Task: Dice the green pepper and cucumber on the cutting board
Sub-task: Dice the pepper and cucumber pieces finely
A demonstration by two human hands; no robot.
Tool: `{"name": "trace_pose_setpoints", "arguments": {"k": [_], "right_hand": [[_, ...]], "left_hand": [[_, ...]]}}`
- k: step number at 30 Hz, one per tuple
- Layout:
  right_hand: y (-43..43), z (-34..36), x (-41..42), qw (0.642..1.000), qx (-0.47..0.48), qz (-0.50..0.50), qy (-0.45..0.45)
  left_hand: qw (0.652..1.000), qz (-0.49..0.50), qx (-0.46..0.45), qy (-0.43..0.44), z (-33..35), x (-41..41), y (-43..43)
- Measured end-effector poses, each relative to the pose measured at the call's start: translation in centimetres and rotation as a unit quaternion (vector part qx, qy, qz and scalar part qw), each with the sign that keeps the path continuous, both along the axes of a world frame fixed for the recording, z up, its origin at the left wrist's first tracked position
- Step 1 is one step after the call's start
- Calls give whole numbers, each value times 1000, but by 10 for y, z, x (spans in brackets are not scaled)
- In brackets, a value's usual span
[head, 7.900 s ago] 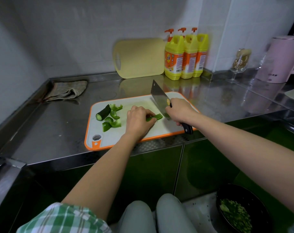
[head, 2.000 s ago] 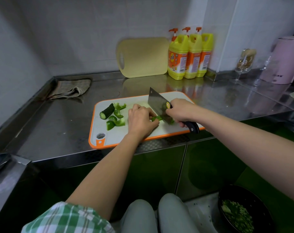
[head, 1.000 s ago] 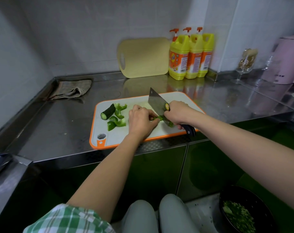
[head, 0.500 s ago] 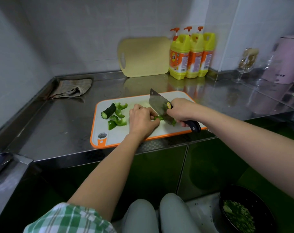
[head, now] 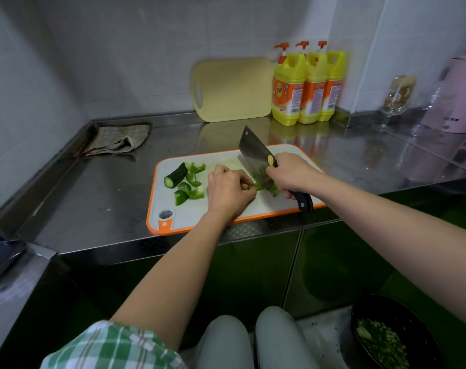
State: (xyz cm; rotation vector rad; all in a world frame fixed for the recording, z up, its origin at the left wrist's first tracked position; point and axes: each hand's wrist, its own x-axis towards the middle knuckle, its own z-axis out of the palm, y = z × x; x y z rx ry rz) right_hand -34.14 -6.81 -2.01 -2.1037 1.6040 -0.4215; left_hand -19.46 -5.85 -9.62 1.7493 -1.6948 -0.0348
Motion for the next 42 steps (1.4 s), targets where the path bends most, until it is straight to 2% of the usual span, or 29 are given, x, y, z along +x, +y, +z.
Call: {"name": "trace_pose_setpoints", "arguments": {"k": [5, 9, 15, 19, 27, 35, 42], "right_hand": [[7, 8, 2, 998, 37, 18, 52], [7, 2, 8, 998, 30, 6, 61], [-1, -9, 11, 1000, 19, -19, 3], [0, -3, 4, 1000, 1, -8, -10], [13, 7, 2, 997, 29, 25, 68], [8, -2, 10, 998, 18, 0, 59], [0, -5, 7, 1000, -14, -9, 12]], "left_hand": [[1000, 3, 10, 3, 0, 0, 0], [1000, 10, 17, 8, -1, 0, 0], [1000, 18, 8, -24, 4, -2, 5], [1000, 14, 8, -10, 4, -2, 5], [1000, 13, 5, -7, 5, -2, 6], [1000, 17, 6, -11, 2, 1, 2], [999, 39, 17, -11, -6, 6, -6]]}}
